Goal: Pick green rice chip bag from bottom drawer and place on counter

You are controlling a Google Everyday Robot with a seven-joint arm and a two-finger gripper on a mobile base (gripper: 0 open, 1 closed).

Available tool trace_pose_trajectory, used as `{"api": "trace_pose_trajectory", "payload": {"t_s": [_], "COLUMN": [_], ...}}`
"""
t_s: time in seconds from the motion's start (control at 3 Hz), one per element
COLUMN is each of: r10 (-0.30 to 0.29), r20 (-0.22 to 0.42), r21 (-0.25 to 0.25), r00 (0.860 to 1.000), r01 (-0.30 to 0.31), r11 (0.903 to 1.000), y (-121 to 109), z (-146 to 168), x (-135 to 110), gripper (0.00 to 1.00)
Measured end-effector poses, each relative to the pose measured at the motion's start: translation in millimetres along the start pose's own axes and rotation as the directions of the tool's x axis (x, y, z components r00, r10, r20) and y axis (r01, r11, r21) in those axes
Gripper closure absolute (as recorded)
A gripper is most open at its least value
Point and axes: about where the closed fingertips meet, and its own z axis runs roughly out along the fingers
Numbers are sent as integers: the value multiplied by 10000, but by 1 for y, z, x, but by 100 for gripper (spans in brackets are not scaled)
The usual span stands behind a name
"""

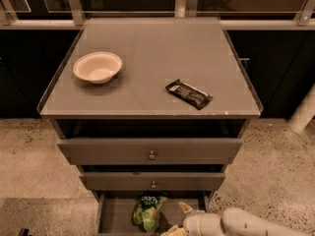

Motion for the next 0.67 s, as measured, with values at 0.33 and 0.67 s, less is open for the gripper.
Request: {"api": "trace_pose_trajectory", "payload": {"t_s": [0.33,0.67], "r10": [-230,-230], "r20": [-345,-345], "r21": [-295,-295], "r00": [9991,9991], "r01": [220,220], "r11": [9993,9993], "y": [-21,-21], "z": [67,67], "x": [27,27], "gripper": [0,0]}}
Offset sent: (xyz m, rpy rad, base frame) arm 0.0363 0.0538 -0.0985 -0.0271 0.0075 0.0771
